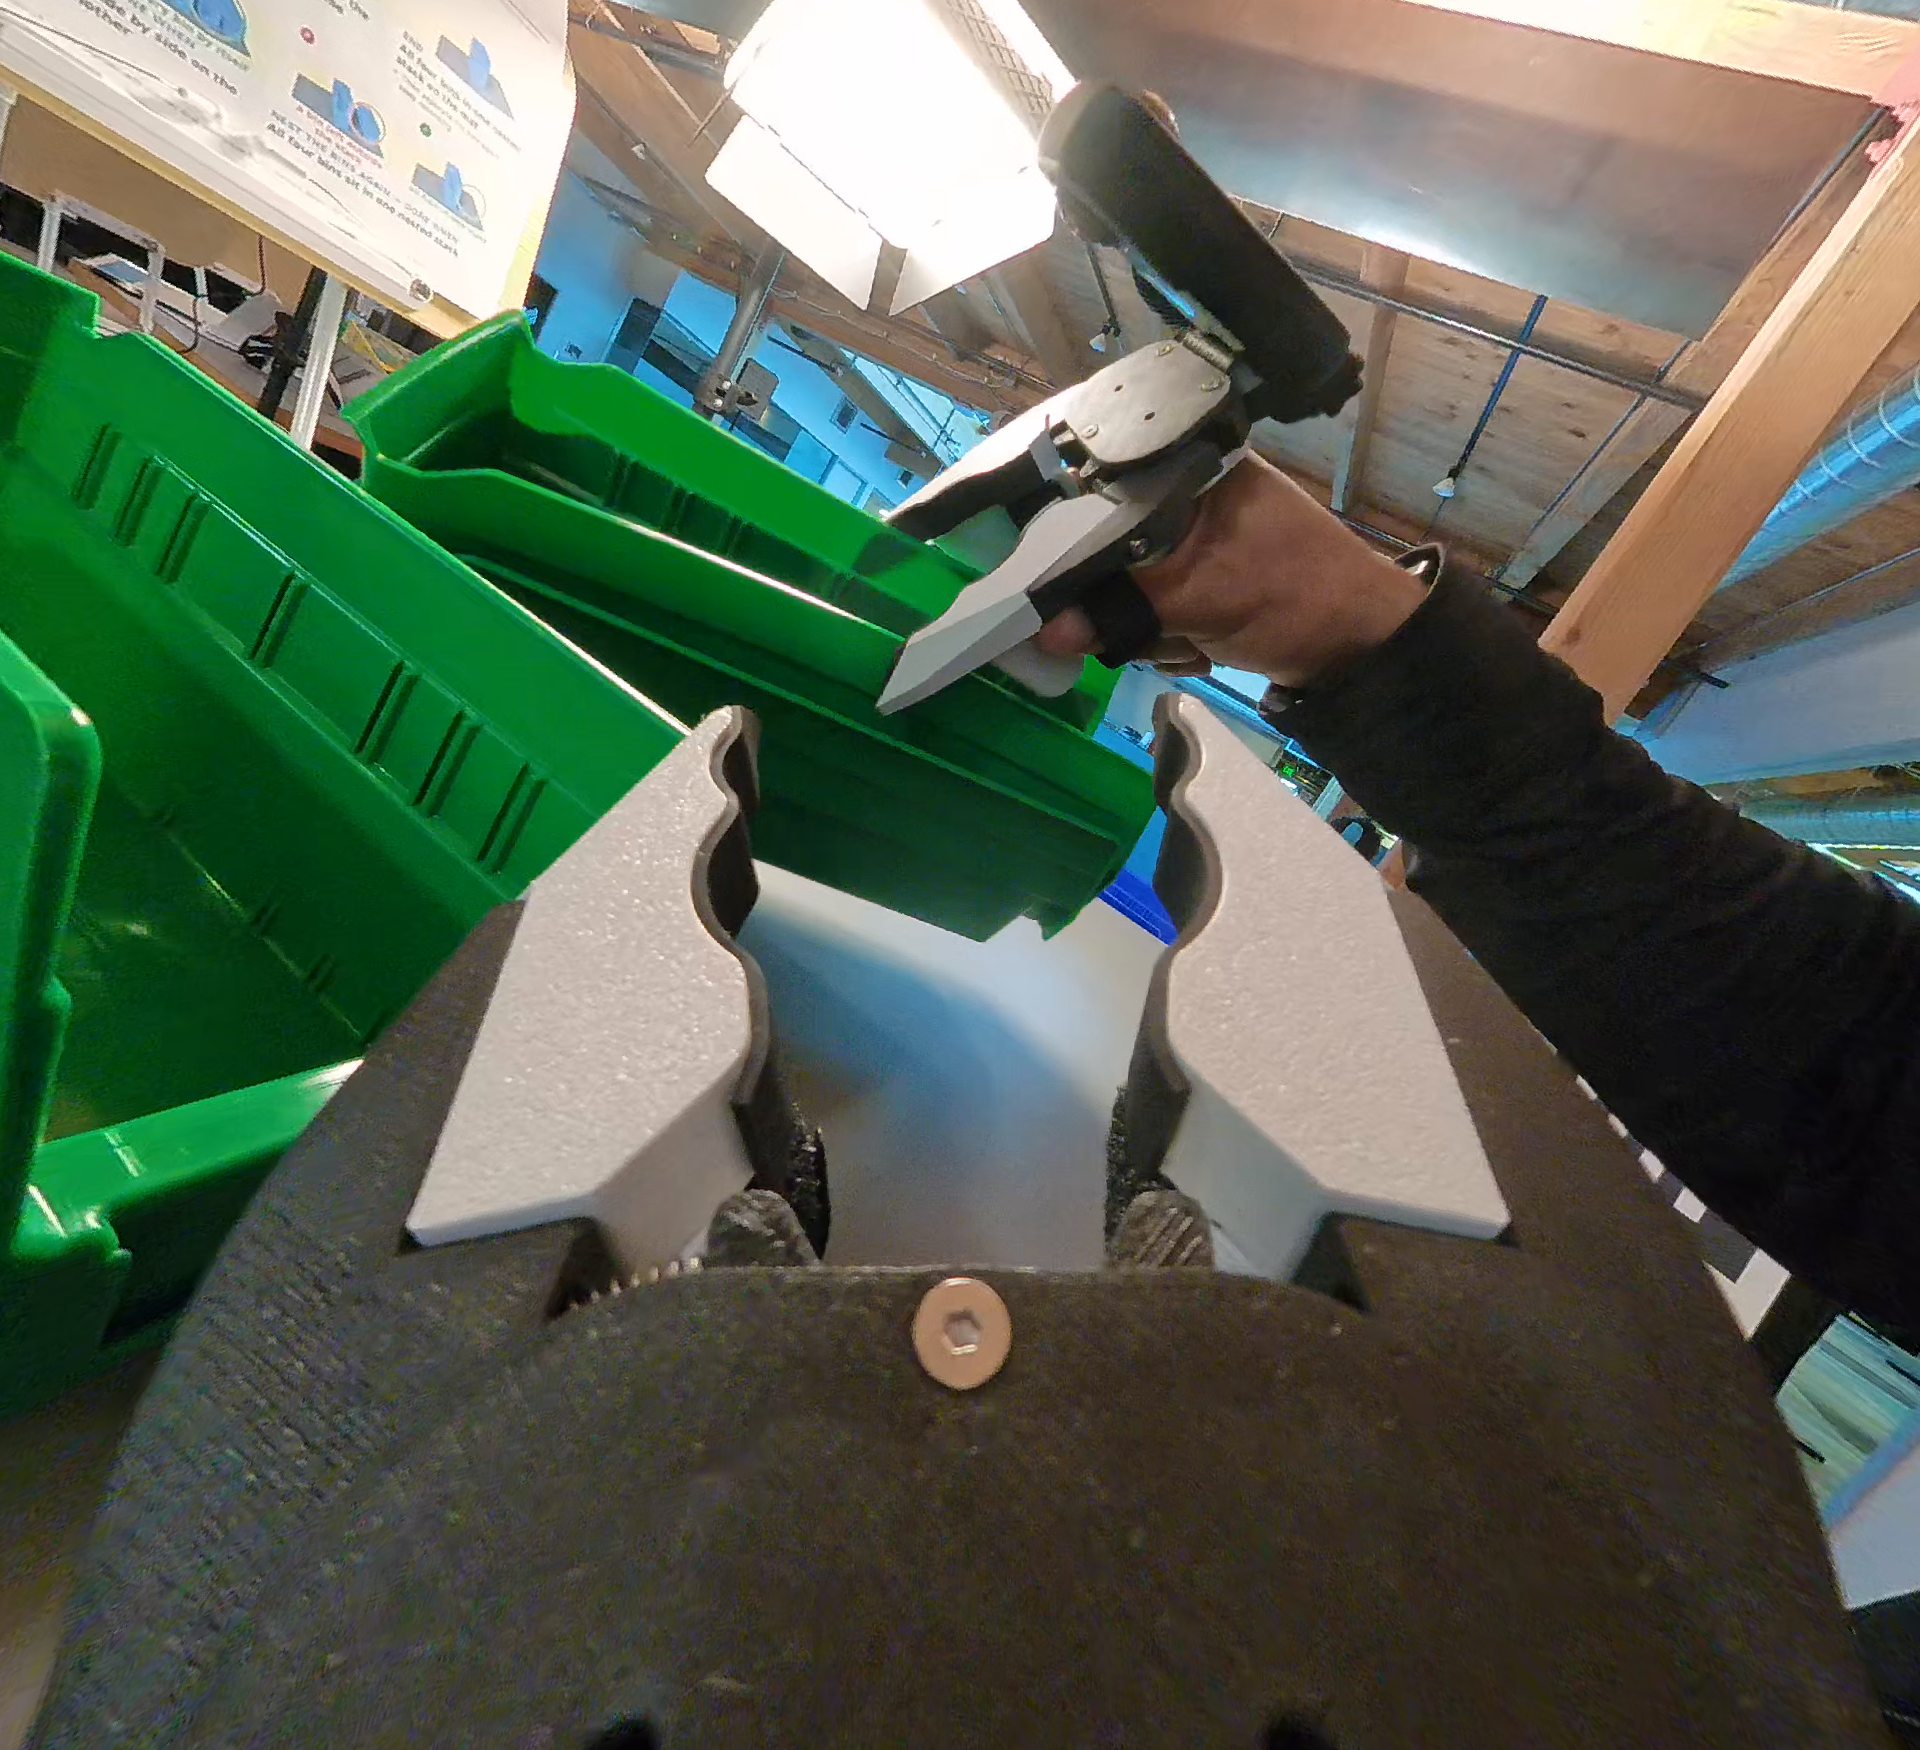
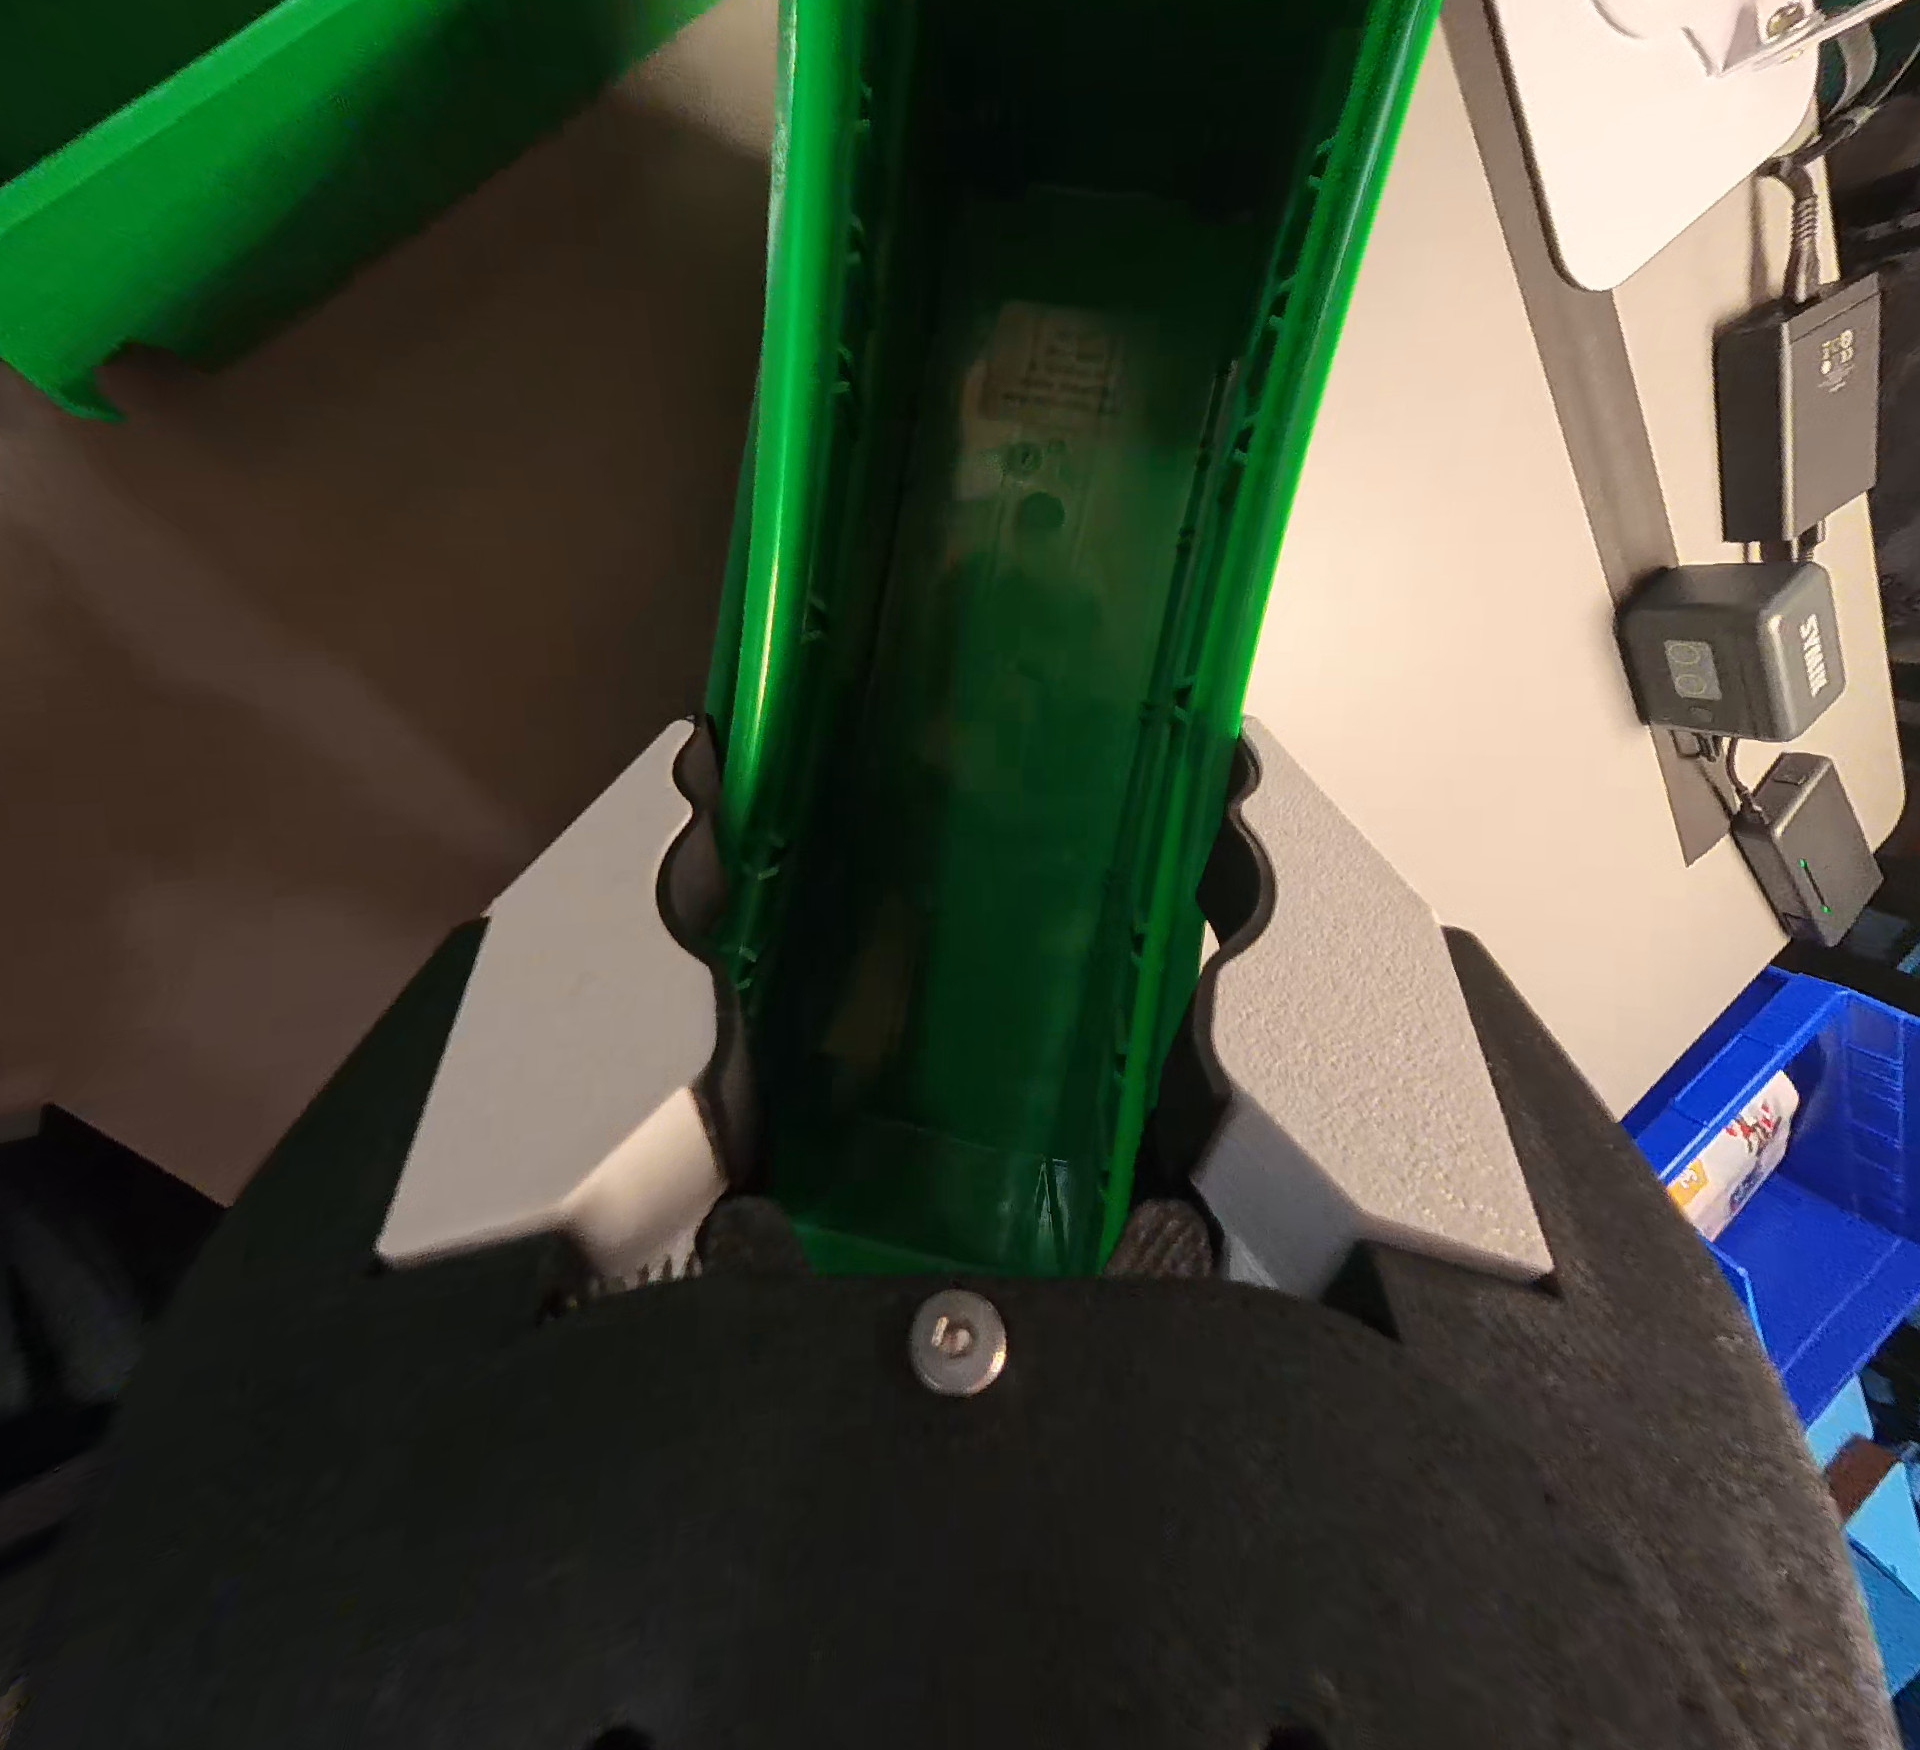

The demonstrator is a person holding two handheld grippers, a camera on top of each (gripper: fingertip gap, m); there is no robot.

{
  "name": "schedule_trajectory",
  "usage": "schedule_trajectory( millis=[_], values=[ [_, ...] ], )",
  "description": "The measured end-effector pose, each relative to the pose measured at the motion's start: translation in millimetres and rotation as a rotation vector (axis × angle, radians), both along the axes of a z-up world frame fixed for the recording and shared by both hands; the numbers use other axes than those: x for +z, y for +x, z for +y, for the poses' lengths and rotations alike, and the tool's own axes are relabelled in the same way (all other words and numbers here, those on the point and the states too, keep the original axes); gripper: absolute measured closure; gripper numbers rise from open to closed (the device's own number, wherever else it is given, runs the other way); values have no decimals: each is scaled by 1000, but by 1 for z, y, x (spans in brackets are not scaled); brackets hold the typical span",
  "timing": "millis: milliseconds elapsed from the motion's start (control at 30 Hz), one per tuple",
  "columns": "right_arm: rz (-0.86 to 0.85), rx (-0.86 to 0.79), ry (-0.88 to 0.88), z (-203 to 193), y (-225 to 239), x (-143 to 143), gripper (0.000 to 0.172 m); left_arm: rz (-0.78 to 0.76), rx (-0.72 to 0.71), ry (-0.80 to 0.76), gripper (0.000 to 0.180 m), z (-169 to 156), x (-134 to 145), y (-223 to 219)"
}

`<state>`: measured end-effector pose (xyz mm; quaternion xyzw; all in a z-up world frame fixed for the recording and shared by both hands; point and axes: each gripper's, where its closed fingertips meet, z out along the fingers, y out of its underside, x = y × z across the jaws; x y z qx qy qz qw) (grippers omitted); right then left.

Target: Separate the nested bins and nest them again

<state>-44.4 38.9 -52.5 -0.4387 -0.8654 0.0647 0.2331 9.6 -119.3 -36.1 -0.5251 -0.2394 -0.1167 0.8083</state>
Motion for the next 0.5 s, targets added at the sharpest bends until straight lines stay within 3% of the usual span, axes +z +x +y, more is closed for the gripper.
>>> schedule_trajectory(
  millis=[233, 500],
  values=[
    [19, 104, 67, 0, 6, -11, 70, -1, -2, -3, 105, 0, 0, 0],
    [3, 48, 40, 15, 7, -23, 60, 2, -1, -5, 105, 1, 0, 0]
  ],
)
